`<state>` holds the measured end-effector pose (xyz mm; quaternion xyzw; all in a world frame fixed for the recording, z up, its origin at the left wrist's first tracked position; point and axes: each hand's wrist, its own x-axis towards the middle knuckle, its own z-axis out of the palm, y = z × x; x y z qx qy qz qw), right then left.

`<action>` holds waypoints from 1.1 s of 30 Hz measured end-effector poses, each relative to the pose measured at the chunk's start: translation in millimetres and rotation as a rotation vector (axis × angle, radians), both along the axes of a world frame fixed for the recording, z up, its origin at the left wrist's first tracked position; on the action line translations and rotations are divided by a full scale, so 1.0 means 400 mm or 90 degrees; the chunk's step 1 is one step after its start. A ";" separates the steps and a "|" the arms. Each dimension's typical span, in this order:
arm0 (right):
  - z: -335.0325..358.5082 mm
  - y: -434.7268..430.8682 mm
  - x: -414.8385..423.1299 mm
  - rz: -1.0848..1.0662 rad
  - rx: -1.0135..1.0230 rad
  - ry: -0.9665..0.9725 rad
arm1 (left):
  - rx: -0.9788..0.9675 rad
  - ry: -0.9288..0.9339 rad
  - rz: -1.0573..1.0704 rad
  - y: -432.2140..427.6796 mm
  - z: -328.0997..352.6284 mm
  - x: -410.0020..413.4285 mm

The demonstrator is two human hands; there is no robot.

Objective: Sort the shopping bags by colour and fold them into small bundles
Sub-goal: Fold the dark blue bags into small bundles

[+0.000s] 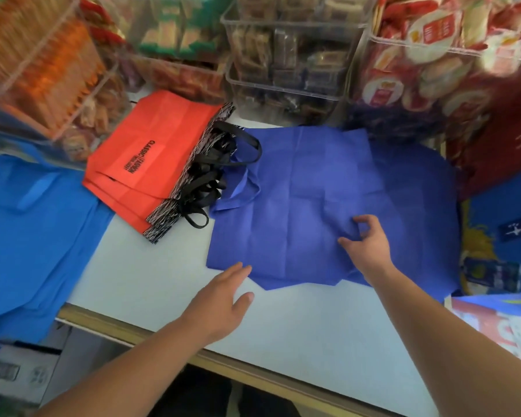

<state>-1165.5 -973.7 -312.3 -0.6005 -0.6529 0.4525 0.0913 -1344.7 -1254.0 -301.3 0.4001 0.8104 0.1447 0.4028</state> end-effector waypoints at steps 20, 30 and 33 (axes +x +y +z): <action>0.082 -0.640 0.211 0.032 -0.331 0.246 | 0.064 0.063 -0.241 -0.063 0.149 0.124; 0.168 -0.474 0.311 0.618 0.420 -0.268 | 0.363 0.285 -0.428 -0.170 0.126 0.171; 0.171 -0.438 0.354 0.692 0.493 -0.290 | 0.396 0.343 -0.432 -0.214 0.158 0.185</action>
